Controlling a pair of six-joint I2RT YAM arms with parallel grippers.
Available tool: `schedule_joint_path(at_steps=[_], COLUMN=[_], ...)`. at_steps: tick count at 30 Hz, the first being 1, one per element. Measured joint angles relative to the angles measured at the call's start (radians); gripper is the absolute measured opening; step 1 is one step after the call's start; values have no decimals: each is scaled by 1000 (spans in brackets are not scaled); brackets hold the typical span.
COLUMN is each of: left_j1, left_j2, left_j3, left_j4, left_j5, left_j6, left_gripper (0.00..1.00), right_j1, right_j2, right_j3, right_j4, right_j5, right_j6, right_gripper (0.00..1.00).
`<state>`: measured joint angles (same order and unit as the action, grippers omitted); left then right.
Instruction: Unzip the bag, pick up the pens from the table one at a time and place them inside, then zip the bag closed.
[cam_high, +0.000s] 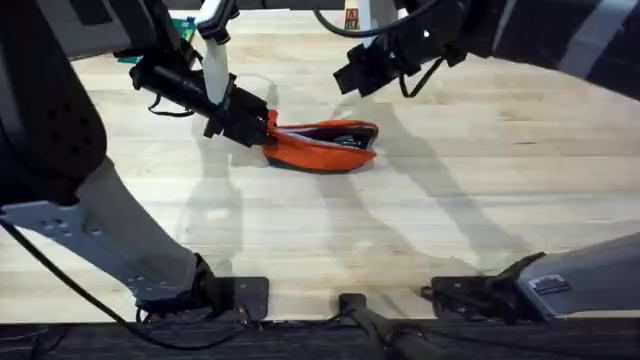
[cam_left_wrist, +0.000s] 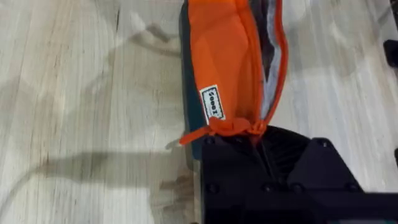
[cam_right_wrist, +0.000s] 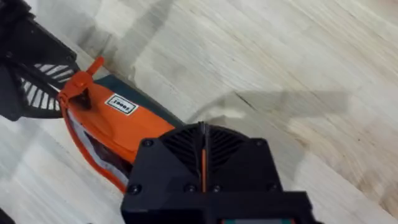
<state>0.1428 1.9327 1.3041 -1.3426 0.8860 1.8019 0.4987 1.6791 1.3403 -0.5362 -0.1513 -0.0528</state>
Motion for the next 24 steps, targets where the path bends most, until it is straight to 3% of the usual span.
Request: schedule_joint_path(at_steps=[9, 10, 13, 14, 15, 24], left_j1=[0, 0, 0, 0, 0, 0], left_j2=[0, 0, 0, 0, 0, 0], left_j3=[0, 0, 0, 0, 0, 0], left_j4=[0, 0, 0, 0, 0, 9], left_j5=[0, 0, -1, -1, -1, -1], left_j6=[0, 0, 0, 0, 0, 0], left_gripper=[44, 44, 44, 44, 44, 44], right_j1=[-22, -22, -22, -22, -20, 95], right_j2=[-21, -34, -83, -137, -154, -193], right_j3=[0, 0, 0, 0, 0, 2], right_j4=[5, 6, 9, 10, 11, 11], right_j5=[-29, -30, -49, -90, -104, -152], right_j6=[0, 4, 0, 0, -3, 1], right_gripper=[30, 71, 482, 907, 977, 998])
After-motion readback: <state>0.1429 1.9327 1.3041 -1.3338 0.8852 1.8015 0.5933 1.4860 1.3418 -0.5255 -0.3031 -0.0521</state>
